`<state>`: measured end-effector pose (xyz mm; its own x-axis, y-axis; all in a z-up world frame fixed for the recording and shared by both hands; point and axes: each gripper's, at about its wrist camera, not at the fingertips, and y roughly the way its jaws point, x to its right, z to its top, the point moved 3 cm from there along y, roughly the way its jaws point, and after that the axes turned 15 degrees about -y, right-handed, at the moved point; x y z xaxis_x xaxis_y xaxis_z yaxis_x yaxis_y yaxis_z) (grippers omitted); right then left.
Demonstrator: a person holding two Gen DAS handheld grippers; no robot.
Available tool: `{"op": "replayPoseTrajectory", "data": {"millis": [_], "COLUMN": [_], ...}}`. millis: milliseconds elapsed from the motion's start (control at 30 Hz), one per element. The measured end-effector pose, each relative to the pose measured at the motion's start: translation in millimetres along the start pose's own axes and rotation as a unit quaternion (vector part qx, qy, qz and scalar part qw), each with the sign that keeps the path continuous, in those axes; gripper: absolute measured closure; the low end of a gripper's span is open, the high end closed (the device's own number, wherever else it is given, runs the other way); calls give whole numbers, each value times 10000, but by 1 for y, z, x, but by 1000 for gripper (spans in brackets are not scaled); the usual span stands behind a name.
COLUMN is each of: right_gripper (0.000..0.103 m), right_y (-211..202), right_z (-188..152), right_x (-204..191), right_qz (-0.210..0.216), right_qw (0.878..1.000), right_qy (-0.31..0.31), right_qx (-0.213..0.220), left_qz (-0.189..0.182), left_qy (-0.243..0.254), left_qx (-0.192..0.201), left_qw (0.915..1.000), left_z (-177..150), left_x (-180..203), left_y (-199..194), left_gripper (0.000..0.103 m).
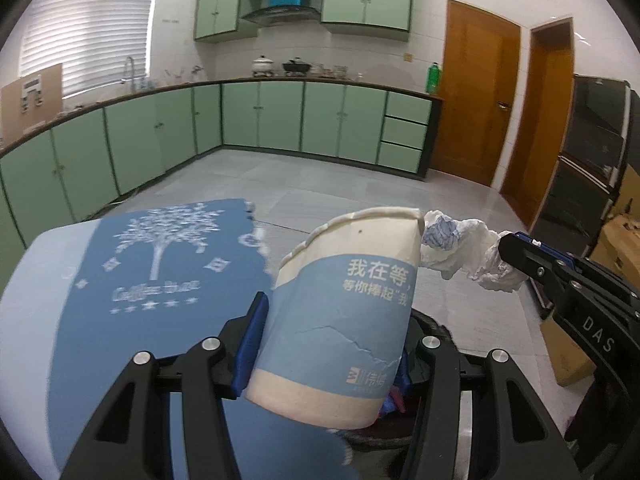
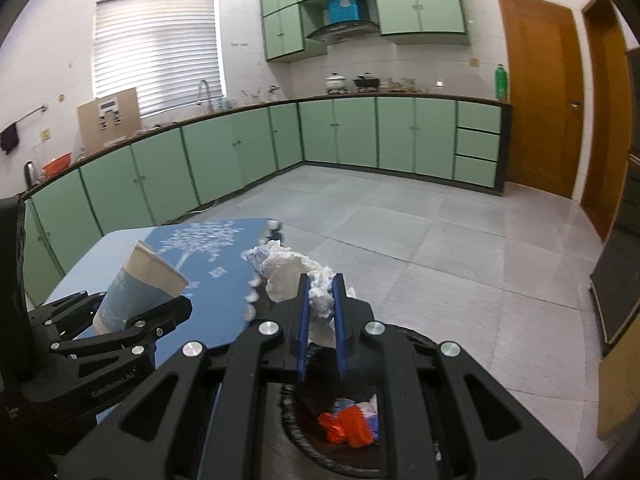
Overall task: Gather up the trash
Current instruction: 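Carry the cup and tissue over the black bin with both grippers, then open both grippers over the bin to drop the cup and tissue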
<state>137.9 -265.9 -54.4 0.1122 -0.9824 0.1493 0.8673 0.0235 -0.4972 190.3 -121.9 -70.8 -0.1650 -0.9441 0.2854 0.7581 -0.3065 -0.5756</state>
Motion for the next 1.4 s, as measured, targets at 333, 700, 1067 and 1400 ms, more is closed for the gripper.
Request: {"op": "replayPoseTrajectory", "data": {"millis": [333, 700, 1067, 1400], "right_gripper": [93, 93, 83, 28], "right_y": [19, 75, 122, 124], "right_z": [-39, -72, -91, -92], "right_x": [49, 74, 85, 94], "right_qz": [-353, -408, -287, -479], "right_qw": [9986, 9952, 9921, 9911], "right_qy": [252, 495, 634, 762], "right_qx": [-316, -741, -1048, -980], "left_qz": [-346, -382, -181, -156], "left_qy": [208, 255, 237, 71], "left_qx": [-186, -495, -935, -959], "left_qw": [9990, 9977, 9952, 9952], "left_z": [-14, -36, -52, -49], "left_x": [52, 79, 77, 65], "left_y": [51, 117, 164, 167], "left_gripper": [51, 50, 48, 33]}}
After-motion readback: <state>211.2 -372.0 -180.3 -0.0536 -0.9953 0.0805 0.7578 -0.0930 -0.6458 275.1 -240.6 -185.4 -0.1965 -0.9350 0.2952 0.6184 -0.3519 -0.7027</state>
